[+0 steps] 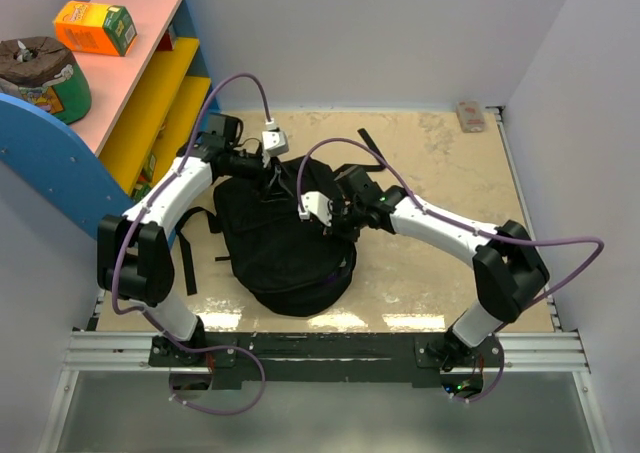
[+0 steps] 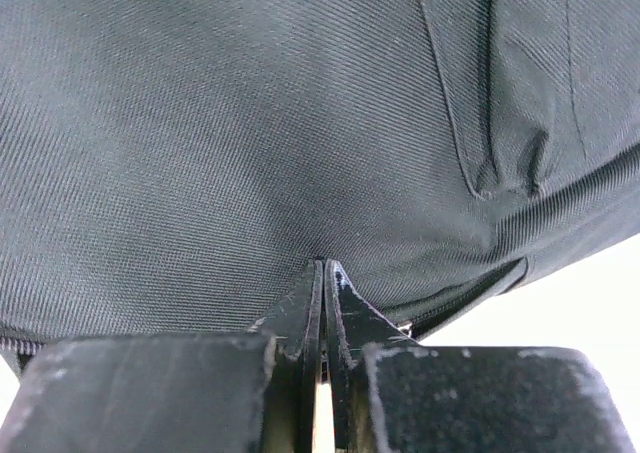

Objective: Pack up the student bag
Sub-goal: Zip the student bag at the center of the board.

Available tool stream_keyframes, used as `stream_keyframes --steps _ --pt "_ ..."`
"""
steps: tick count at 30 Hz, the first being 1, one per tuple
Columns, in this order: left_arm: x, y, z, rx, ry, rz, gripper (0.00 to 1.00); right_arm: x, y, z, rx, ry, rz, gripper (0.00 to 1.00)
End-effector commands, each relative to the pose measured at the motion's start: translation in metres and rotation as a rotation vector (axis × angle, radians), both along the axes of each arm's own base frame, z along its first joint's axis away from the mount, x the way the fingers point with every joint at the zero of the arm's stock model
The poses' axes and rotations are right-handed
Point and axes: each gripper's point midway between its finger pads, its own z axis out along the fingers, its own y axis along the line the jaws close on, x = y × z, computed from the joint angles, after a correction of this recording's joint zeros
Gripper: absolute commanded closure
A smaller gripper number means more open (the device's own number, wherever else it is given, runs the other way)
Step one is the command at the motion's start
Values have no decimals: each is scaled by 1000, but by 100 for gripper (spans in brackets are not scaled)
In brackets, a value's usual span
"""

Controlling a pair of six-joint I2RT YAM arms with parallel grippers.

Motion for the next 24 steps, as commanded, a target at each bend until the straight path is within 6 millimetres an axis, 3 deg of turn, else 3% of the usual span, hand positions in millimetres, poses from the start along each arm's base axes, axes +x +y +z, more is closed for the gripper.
stream_keyframes --steps 1,2,3,6,7,8,9,10,11,12,14,17,24 --pt "-6 -32 35 -67 -135 -167 18 3 -5 13 14 -14 -102 100" --pt "-7 -38 29 -62 -125 -195 4 6 -6 15 23 -23 -133 100" --pt "-11 -50 36 -65 -147 -240 0 3 -9 18 34 -31 -145 100" --pt "-14 -69 21 -35 -125 -301 0 -4 -10 31 119 -44 -188 100" --pt "-8 -73 22 -27 -150 -311 0 -8 -10 54 195 -69 -205 100" --pt "-2 -76 12 -24 -129 -313 0 -14 -3 64 259 -67 -180 100" --pt "1 -78 9 -28 -120 -317 0 -23 -7 62 279 -55 -177 100" --pt "0 -81 11 -33 -121 -350 0 -30 -9 76 332 -58 -196 100" --pt "0 -83 -3 -29 -92 -379 0 -30 -8 84 377 -70 -206 100" --pt "0 -90 1 -34 -114 -413 0 -36 -11 77 382 -57 -212 100" --pt "-10 -94 -15 -8 -94 -481 0 -39 -13 80 414 -59 -227 100" --pt "-22 -102 -29 27 -121 -572 0 -42 -19 69 385 -44 -241 100" --pt "-45 -131 -48 88 -144 -716 0 -37 -16 75 395 -56 -247 100"
